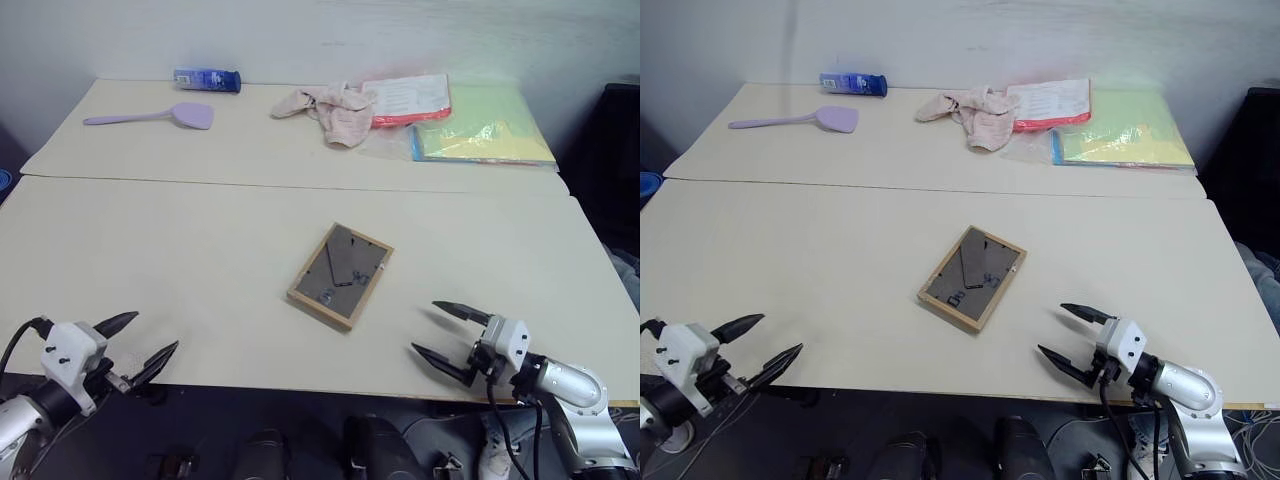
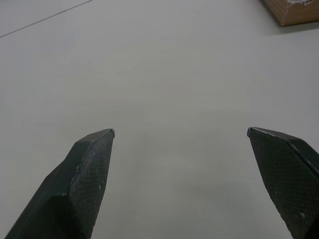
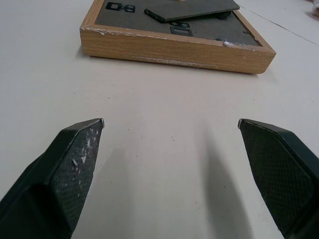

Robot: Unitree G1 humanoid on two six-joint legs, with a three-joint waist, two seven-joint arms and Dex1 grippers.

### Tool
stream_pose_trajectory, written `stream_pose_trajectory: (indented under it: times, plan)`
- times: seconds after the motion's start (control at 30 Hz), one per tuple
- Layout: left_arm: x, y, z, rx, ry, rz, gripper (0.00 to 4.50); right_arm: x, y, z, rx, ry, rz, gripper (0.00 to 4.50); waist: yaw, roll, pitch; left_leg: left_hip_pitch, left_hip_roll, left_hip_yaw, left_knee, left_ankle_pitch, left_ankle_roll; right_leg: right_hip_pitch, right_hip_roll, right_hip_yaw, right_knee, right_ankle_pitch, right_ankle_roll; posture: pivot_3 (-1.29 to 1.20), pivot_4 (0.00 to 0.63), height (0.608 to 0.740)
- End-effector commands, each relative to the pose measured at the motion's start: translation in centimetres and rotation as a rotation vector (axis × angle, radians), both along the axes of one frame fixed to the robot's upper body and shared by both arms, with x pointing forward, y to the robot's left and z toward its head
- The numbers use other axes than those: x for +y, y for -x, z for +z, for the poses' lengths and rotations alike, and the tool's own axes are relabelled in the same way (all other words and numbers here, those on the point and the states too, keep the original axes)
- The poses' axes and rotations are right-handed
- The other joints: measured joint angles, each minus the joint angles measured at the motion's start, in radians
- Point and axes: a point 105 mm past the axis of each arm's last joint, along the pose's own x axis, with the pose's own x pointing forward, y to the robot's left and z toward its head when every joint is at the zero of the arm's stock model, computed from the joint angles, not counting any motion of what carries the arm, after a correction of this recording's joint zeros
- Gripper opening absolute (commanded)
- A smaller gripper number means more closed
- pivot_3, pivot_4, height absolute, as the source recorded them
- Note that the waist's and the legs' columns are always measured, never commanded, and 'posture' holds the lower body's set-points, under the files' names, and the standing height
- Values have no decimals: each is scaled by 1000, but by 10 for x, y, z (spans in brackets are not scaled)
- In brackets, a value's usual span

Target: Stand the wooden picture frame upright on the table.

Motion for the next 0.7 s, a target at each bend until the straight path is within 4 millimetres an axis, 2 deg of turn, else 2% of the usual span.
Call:
stream_pose_trajectory:
  times: [0.03,0.3,0.4,0.57,0.67,0.7]
  plan:
    - [-2,-1,6,-25,-11,6,4500,2,1,5,-20,-12,18,4464,0,0,0,0,0,0,0,0,0,0,0,0,0,0,0,0,150,740]
    - [-10,-19,25,-79,39,-22,4500,6,-4,11,-45,-31,-9,4464,1,0,0,0,0,0,1,0,-1,0,0,0,1,0,0,0,150,740]
    - [-16,-22,23,-48,36,-67,4500,8,-3,12,-44,-35,-8,4464,1,0,0,0,0,0,1,1,-1,0,0,0,1,0,0,0,150,740]
    - [-43,-34,19,4,33,-195,4500,17,-2,14,-39,-40,3,4464,1,0,0,0,0,0,1,1,-1,0,0,0,3,0,0,0,150,740]
    - [-56,-48,17,24,13,-258,4500,23,-3,14,-27,-30,9,4464,2,0,0,0,0,0,3,1,-1,0,0,0,3,0,0,0,150,740]
    - [-63,-59,17,16,9,-278,4313,26,-4,14,-25,-30,14,4490,2,1,-1,0,0,0,4,1,-1,0,0,0,4,0,0,0,150,740]
